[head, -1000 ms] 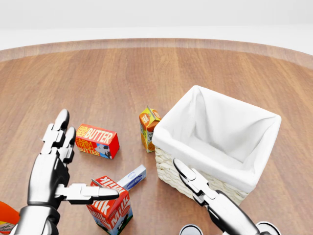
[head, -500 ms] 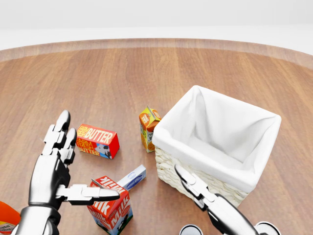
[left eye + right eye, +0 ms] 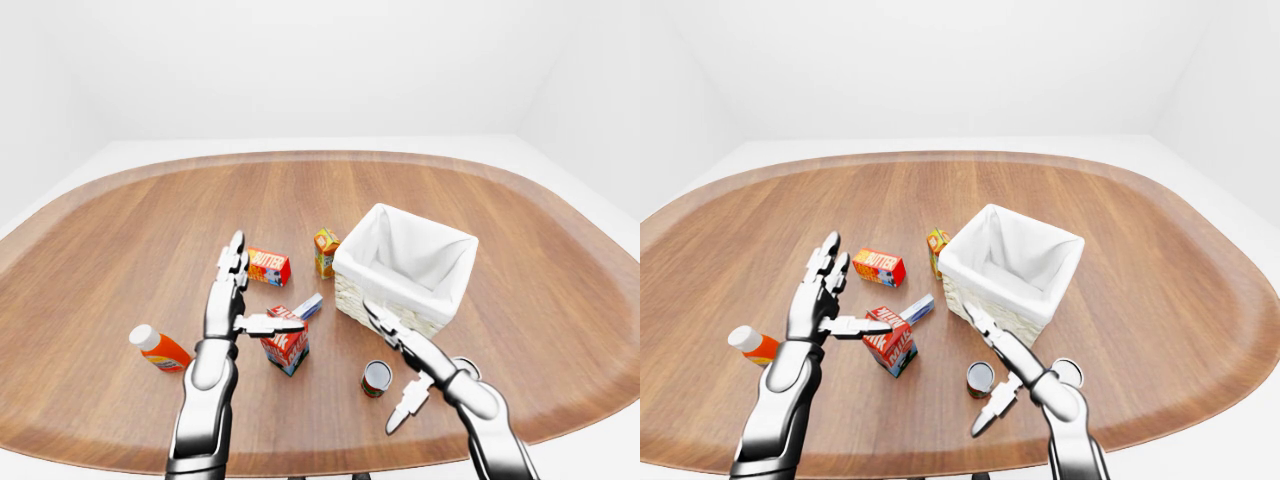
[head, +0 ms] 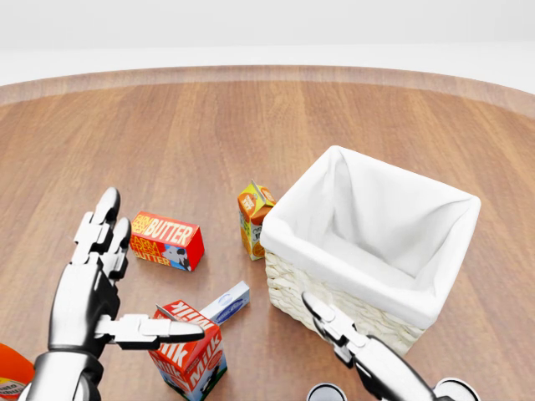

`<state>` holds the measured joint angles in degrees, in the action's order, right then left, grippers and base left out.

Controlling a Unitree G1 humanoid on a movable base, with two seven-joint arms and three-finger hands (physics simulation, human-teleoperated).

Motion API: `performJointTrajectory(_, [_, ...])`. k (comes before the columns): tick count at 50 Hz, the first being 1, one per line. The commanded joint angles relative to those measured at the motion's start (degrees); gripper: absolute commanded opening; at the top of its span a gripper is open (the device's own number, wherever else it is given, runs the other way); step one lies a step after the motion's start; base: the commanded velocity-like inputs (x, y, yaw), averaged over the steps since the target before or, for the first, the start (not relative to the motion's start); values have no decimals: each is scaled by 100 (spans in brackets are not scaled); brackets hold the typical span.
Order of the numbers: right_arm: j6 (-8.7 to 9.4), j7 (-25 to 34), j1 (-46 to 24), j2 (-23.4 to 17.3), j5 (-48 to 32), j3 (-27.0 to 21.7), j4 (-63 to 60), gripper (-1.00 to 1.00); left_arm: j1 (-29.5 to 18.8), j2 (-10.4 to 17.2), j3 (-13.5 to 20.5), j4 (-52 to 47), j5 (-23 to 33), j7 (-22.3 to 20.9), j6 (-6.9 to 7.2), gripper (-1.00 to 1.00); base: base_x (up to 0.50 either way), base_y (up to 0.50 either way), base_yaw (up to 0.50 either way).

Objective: Pick up the tomato sauce, and put it in the basket.

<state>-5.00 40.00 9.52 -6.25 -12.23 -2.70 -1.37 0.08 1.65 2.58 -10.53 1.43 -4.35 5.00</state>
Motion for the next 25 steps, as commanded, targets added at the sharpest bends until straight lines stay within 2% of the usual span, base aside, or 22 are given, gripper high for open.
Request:
performJointTrajectory(1, [0, 0, -100, -23, -43, -14, 263, 100, 12, -1, -8, 18, 7, -4, 0, 95, 0, 0, 0])
performJointTrajectory(25, [0, 0, -203, -42, -163, 17, 669, 100, 30, -4, -9, -25, 13, -10, 0, 95, 0, 0, 0])
